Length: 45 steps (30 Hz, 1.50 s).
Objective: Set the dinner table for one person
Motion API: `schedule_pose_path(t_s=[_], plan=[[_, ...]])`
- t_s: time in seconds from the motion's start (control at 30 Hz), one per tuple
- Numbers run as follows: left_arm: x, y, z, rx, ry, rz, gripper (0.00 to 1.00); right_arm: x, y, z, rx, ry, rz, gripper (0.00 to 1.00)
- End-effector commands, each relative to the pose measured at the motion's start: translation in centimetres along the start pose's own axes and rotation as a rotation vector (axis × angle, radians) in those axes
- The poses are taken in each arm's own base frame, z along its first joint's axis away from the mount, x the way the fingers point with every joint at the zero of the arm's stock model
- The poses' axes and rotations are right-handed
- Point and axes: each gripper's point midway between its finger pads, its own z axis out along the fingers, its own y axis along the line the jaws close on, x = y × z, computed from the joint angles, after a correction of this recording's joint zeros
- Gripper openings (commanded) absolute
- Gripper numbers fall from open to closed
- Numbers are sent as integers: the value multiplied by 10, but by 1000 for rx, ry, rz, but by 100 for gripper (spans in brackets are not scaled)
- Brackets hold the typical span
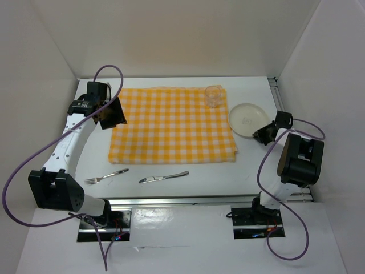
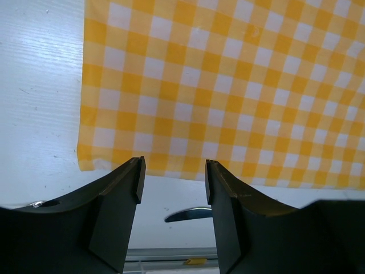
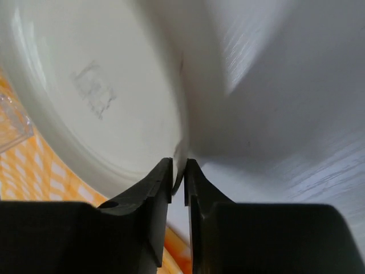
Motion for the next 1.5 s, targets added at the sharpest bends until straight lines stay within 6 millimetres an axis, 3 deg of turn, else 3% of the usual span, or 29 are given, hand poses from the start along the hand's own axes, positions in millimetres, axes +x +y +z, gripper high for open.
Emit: schedule_pose_path(t_s=[0.0,0.07,0.2,0.33,0.43,0.5,0.6,0.63,0.67,0.73,0.77,0.83,0.87,0.93,0.97,1.07,1.2,1.27,1.4,1.47], plan=[[-6,-1,-2,1,-22,34,63,-29,27,-6,-38,-105,-20,19],[-6,-1,-2,1,-22,34,63,-41,41,-23,-49,-166,-32,2],[-7,-3,-5,15,-26,34,63,-57,60,-57,-72,-256,-21,0],[-10,-7,-10,31,-39,35,63,-66,109,-112,-215,-353,-79,0],[-8,-6,-11,31,-39,24,63,-44,151,-134,-323,-310,-209,0],[-10,-3,-14,14,-57,13,63,-4,188,-142,-428,-209,-346,0],[-11,4,-14,-31,-66,-12,63,54,209,-125,-441,-33,-465,0],[-12,4,-17,-28,-74,-13,63,84,227,-128,-473,21,-517,0],[-16,4,-19,-37,-89,-22,63,103,227,-114,-452,72,-540,0],[-17,7,-25,-52,-106,-37,63,143,240,-113,-492,143,-583,0],[-17,7,-25,-52,-107,-46,63,157,240,-101,-485,189,-584,0],[-12,8,-30,-48,-114,-69,63,187,249,-98,-513,259,-600,0],[-9,9,-30,-48,-112,-78,63,200,245,-85,-485,294,-599,0],[4,13,-30,-54,-98,-113,63,222,253,-80,-494,336,-619,0],[8,15,-29,-54,-98,-122,63,235,245,-64,-457,368,-628,0],[26,25,-23,-88,-85,-185,63,257,241,-45,-418,404,-629,0],[60,34,-8,-108,-15,-263,63,270,234,-25,-372,416,-614,0],[68,27,-4,-68,20,-275,63,271,234,-21,-353,395,-622,0],[89,38,7,-132,85,-331,63,271,228,-4,-282,333,-629,1],[97,43,9,-164,115,-342,72,271,226,1,-258,333,-631,5]])
